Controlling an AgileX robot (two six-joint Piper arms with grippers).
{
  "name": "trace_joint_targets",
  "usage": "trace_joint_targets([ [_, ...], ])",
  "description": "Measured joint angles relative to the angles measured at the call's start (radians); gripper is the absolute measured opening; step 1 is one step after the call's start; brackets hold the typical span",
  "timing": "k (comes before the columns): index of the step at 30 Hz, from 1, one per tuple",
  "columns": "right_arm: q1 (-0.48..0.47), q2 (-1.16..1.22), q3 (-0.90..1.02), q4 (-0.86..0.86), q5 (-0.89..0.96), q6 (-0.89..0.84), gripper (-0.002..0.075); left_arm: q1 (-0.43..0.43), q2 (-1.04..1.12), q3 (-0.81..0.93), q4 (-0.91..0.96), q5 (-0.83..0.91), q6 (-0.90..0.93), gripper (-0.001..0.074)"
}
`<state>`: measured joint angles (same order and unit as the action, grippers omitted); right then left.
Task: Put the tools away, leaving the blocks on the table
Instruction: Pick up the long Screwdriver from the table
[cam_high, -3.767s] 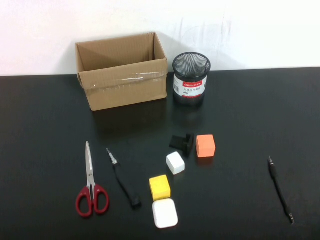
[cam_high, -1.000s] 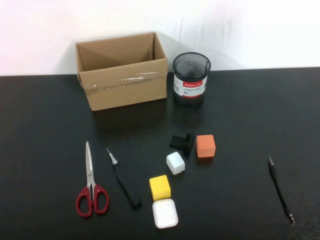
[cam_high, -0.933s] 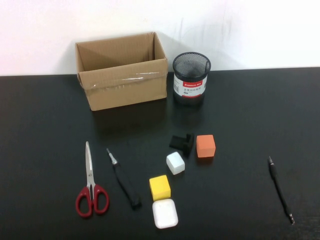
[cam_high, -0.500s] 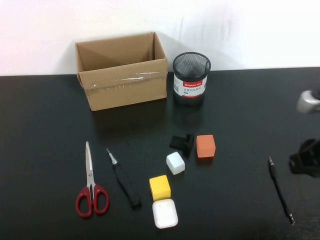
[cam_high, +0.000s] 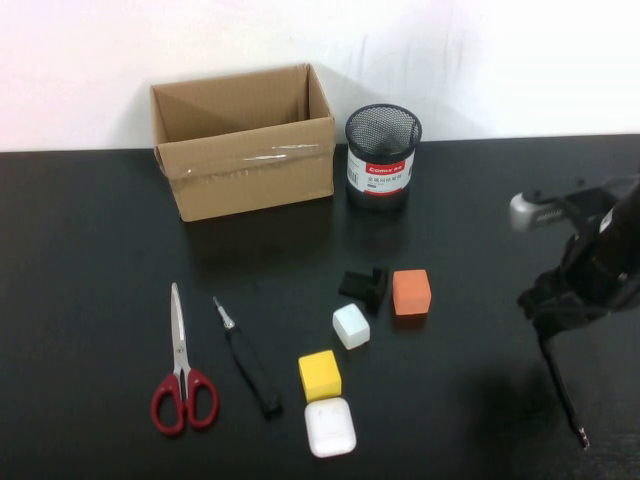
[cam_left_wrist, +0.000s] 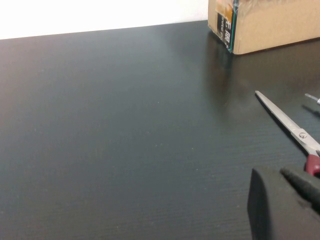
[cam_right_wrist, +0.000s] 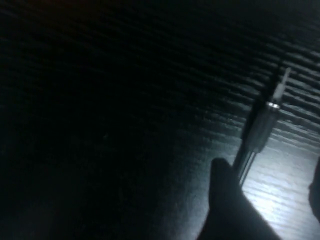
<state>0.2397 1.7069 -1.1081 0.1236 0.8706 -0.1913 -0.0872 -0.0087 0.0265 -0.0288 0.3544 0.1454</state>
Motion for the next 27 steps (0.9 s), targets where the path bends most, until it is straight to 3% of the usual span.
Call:
trace_joint_targets([
  [16, 0.002, 0.157, -0.006, -0.012, -0.093, 0.023, 0.0289, 0.000, 0.000, 0.000, 0.000, 0.000, 0.000, 0.0000],
  [27, 0.002, 0.159, -0.006, -0.017, -0.100, 0.030, 0.0023, 0.000, 0.000, 0.000, 0.000, 0.000, 0.000, 0.0000],
])
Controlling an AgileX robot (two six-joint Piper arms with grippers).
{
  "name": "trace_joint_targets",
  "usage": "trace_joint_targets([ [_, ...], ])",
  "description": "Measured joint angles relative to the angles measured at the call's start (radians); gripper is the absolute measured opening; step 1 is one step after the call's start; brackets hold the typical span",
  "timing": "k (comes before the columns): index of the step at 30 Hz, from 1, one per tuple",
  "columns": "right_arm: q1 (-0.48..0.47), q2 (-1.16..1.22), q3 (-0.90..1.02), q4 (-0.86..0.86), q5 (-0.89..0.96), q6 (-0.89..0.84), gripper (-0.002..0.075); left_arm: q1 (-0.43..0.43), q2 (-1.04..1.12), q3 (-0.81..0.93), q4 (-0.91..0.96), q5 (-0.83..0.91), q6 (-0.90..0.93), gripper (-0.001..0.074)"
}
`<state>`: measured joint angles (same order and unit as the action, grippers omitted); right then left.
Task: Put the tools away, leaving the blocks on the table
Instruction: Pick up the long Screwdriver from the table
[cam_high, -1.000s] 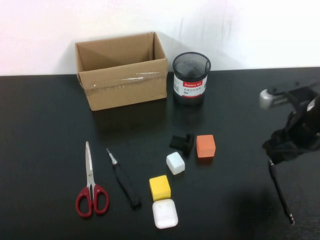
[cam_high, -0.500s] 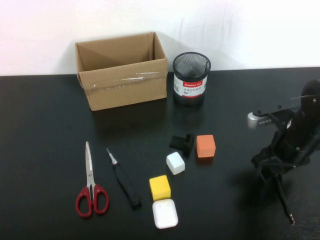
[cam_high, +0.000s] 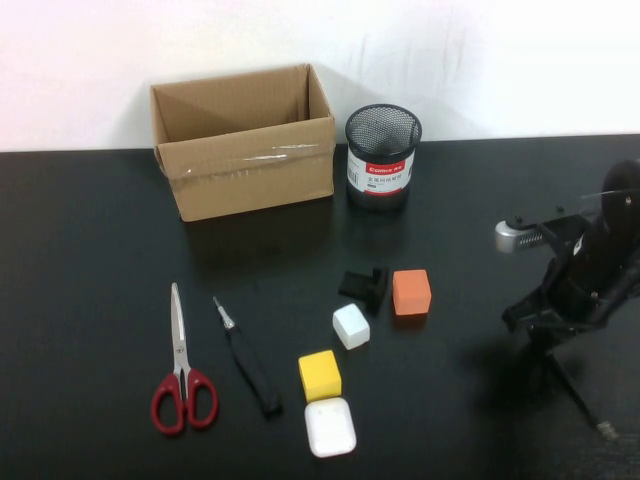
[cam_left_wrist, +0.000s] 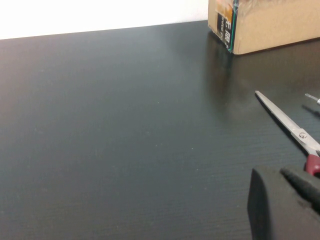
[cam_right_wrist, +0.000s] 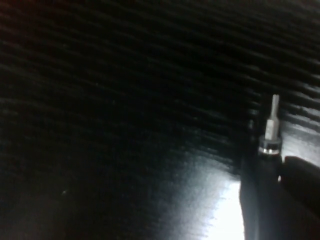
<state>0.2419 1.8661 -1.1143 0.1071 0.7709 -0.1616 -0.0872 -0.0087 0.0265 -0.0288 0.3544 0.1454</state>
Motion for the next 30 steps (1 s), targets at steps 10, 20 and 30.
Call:
trace_joint_targets([
  [10, 0.000, -0.017, -0.004, -0.001, 0.000, 0.000, -0.0007, 0.000, 0.000, 0.000, 0.000, 0.000, 0.000, 0.0000],
  [20, 0.000, -0.160, -0.004, -0.002, -0.007, 0.000, -0.0009, 0.000, 0.000, 0.000, 0.000, 0.000, 0.000, 0.0000],
  [30, 0.000, -0.156, -0.004, 0.007, -0.007, -0.002, 0.0210, 0.000, 0.000, 0.000, 0.000, 0.000, 0.000, 0.0000],
])
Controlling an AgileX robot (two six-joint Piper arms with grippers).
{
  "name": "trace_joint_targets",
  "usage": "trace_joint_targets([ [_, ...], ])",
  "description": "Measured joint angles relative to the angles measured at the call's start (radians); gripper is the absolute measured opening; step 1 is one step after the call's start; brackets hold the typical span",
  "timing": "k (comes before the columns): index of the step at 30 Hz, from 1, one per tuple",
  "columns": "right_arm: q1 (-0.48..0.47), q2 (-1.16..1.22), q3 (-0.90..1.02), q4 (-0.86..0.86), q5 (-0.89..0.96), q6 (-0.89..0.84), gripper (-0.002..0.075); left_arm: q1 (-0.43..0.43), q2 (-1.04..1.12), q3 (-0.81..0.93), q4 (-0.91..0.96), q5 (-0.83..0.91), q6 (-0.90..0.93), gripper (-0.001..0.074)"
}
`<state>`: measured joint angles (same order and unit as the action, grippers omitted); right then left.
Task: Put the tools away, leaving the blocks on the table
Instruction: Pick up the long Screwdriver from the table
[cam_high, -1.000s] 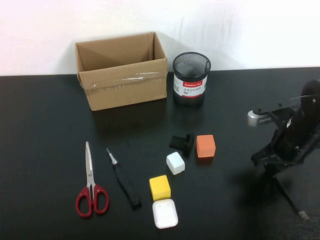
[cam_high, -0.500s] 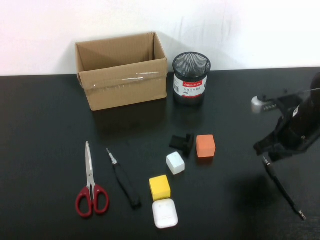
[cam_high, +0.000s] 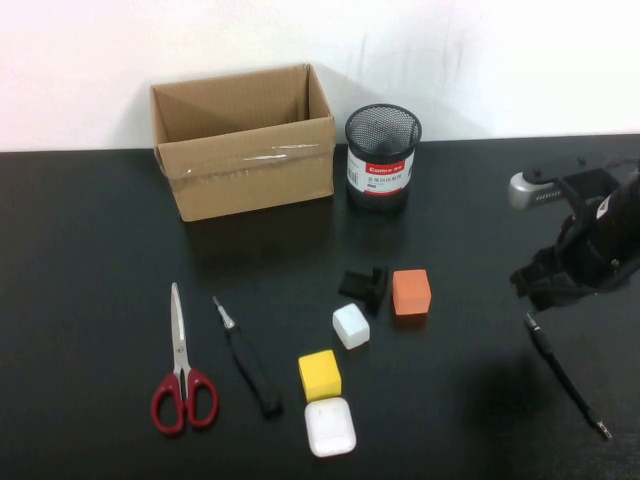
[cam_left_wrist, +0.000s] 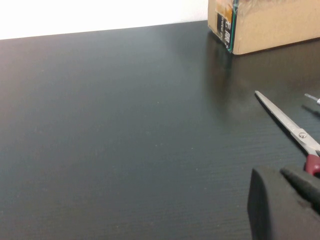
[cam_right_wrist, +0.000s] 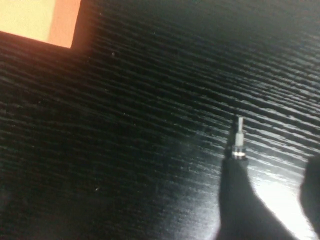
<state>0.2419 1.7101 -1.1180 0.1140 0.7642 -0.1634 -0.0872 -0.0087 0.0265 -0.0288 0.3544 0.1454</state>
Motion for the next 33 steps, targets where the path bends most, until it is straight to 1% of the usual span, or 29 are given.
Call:
trace_joint_targets([
  [2, 0.000, 0.016, 0.000, 0.002, 0.000, 0.000, 0.0281, 0.000, 0.000, 0.000, 0.000, 0.000, 0.000, 0.0000],
  [5, 0.000, 0.050, 0.000, 0.002, 0.000, -0.002, 0.0320, 0.000, 0.000, 0.000, 0.000, 0.000, 0.000, 0.0000],
  [17, 0.000, 0.168, 0.000, 0.010, 0.006, 0.002, 0.0326, 0.000, 0.000, 0.000, 0.000, 0.000, 0.000, 0.0000],
  [19, 0.000, 0.178, -0.004, 0.008, 0.007, 0.012, 0.0298, 0.000, 0.000, 0.000, 0.000, 0.000, 0.000, 0.0000],
  [20, 0.000, 0.183, -0.007, 0.006, 0.007, 0.017, 0.0270, 0.000, 0.000, 0.000, 0.000, 0.000, 0.000, 0.0000],
  [23, 0.000, 0.189, -0.011, 0.007, 0.010, 0.029, 0.0160, 0.000, 0.000, 0.000, 0.000, 0.000, 0.000, 0.0000],
  [25, 0.000, 0.189, -0.011, 0.007, 0.013, 0.033, 0.0071, 0.000, 0.000, 0.000, 0.000, 0.000, 0.000, 0.0000],
  [27, 0.000, 0.189, -0.012, 0.007, 0.014, 0.035, 0.0046, 0.000, 0.000, 0.000, 0.000, 0.000, 0.000, 0.0000],
  [33, 0.000, 0.189, -0.013, 0.008, 0.021, 0.037, 0.0041, 0.000, 0.000, 0.000, 0.000, 0.000, 0.000, 0.0000],
])
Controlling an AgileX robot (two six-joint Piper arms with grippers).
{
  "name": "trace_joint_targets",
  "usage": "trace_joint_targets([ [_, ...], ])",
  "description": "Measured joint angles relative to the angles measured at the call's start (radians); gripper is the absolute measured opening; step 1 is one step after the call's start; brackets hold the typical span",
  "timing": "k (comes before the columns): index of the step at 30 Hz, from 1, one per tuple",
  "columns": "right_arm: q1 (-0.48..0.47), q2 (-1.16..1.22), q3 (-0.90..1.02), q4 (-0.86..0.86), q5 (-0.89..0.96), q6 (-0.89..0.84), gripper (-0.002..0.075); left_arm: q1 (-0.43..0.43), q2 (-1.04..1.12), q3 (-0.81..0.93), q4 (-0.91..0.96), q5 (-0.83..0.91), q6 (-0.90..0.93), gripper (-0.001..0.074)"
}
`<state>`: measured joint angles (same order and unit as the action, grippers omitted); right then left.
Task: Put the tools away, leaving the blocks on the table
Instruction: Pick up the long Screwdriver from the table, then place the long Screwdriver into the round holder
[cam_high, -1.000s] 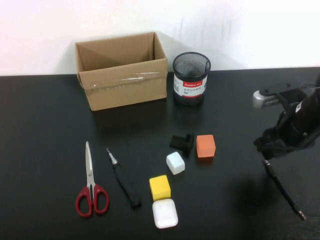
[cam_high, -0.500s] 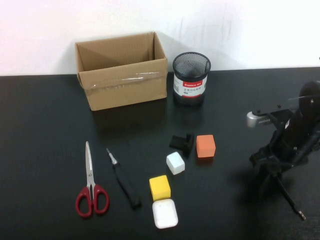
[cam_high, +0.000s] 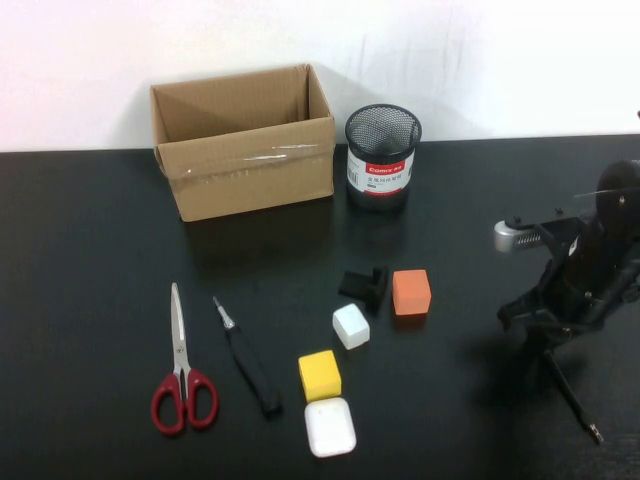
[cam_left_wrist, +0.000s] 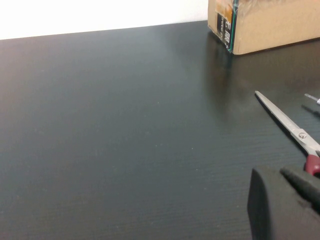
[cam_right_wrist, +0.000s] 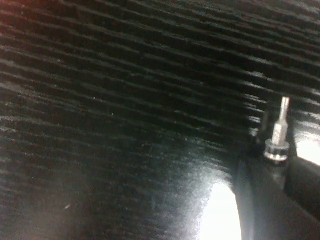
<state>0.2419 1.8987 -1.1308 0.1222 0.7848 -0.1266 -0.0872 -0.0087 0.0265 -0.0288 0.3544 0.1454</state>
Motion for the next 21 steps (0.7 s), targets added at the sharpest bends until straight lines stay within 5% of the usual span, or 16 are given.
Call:
trace_joint_targets([
  [21, 0.000, -0.415, 0.019, 0.005, -0.200, -0.064, 0.0041, 0.000, 0.000, 0.000, 0.000, 0.000, 0.000, 0.0000],
])
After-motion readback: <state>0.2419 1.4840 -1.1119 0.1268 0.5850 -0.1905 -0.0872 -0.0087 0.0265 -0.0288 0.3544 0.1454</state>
